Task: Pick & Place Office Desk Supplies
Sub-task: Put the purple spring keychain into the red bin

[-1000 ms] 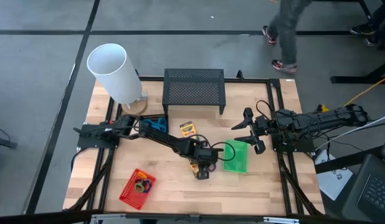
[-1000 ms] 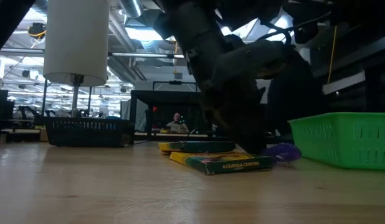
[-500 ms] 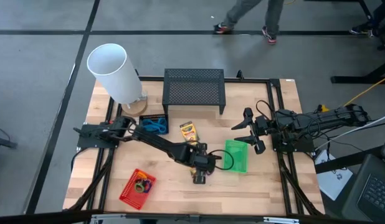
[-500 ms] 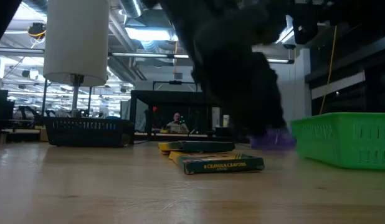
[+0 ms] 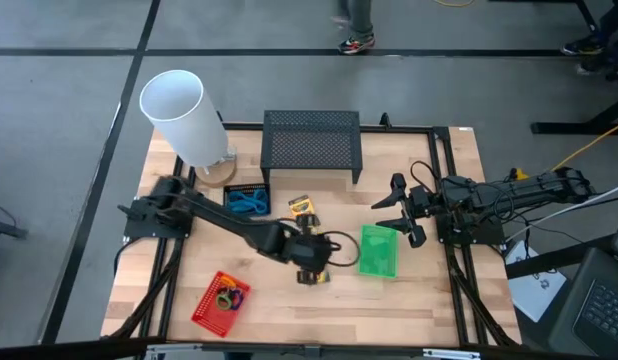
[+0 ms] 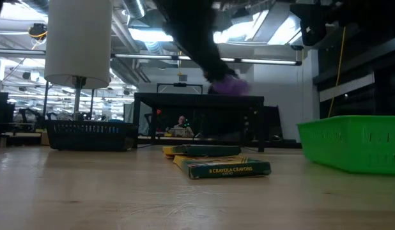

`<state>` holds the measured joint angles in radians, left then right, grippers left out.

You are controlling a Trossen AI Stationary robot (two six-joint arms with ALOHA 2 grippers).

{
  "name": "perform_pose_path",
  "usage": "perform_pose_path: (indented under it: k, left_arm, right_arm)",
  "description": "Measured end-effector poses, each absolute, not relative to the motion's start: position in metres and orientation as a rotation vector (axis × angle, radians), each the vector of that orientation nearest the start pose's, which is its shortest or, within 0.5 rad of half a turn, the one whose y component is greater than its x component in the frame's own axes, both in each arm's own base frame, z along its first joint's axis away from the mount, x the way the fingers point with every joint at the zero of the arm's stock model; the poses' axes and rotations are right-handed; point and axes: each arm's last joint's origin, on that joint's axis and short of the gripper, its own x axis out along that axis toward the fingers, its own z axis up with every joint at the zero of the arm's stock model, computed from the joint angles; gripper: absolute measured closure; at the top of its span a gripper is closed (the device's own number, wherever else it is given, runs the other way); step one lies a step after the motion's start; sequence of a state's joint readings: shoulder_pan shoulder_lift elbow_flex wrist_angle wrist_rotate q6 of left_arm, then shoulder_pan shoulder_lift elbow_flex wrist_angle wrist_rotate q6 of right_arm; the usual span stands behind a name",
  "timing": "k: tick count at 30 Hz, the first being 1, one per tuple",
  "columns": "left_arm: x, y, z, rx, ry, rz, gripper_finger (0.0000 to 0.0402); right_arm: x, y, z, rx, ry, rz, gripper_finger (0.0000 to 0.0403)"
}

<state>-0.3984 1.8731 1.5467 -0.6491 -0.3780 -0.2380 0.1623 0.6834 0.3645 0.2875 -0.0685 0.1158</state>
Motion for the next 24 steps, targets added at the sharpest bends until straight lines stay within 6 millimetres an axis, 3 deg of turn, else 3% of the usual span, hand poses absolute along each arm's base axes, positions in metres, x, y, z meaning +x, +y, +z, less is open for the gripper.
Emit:
perform_pose_path:
  k: [3, 11, 19, 24]
  left_arm:
    - [0.353, -0.146, 0.266, 0.100, 0.798, 0.088, 0.0399]
    - [0.276, -0.146, 0.263, -0.043, 0.559, -0.022, 0.0399]
    - [0.191, -0.147, 0.259, -0.130, 0.472, -0.097, 0.0399]
    - [0.154, -0.155, 0.250, -0.149, 0.435, -0.193, 0.0399]
  right_arm:
    - [0.161, 0.028, 0.247, 0.113, 0.044, 0.228, 0.0190]
    - [0.161, 0.028, 0.248, 0.114, 0.042, 0.229, 0.0190]
    - [0.161, 0.028, 0.248, 0.110, 0.041, 0.228, 0.0190]
    - [0.161, 0.028, 0.248, 0.110, 0.041, 0.228, 0.0190]
